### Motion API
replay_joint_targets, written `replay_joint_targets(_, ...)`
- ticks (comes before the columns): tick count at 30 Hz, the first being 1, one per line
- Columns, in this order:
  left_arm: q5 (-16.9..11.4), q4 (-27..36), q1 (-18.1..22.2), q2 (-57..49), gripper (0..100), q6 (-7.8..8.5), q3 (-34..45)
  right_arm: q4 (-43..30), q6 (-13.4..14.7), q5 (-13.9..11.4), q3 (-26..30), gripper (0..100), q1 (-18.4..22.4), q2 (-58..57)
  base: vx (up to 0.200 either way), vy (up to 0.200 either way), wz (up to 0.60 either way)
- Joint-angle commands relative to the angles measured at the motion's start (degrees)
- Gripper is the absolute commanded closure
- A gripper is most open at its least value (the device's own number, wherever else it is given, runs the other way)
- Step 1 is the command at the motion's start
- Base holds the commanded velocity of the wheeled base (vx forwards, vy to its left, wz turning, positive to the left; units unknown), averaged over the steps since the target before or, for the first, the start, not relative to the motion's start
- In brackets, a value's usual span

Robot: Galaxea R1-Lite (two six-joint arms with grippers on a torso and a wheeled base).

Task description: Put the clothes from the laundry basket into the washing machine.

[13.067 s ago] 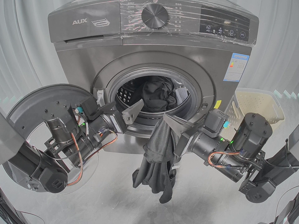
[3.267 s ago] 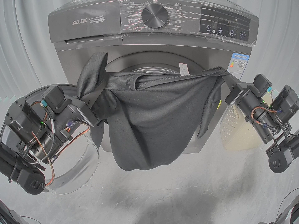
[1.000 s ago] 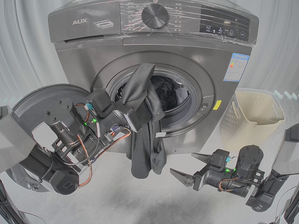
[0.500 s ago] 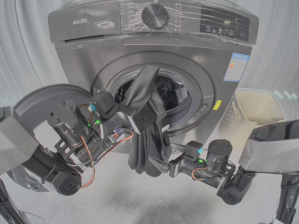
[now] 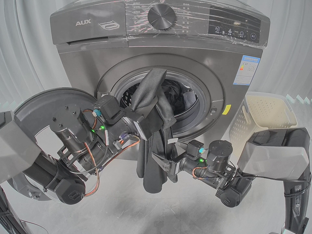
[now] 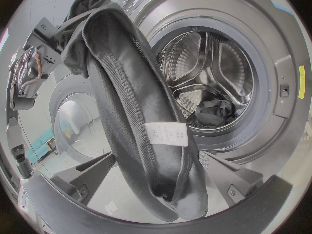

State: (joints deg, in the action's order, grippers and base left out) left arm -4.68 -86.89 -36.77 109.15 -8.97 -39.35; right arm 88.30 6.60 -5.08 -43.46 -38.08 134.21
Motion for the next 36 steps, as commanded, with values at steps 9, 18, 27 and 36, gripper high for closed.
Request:
replay_joint_targets(9,-0.1,0.0,-0.1,-0.3,100,0.62,0.0,-0.5,-1.3,-1.2,-7.5,0,-0.2,6.8,0.0,0.0,0.0)
replay_joint_targets(18,0.5,-0.4,-0.1,-0.5,100,0.53,0.1,0.0,-0.9,2.0,-12.4,0,-0.8,9.9,0.0,0.0,0.0)
replay_joint_targets(27,2.5,-1.0,1.7,-0.3,100,0.01,1.9,0.0,-0.1,4.8,-10.8,100,2.5,7.1,0.0,0.0,0.0)
replay_joint_targets(36,2.7,-1.3,1.9,0.7,100,0.45,12.2,0.1,0.5,5.0,-6.1,100,4.5,-1.3,0.0,0.0,0.0)
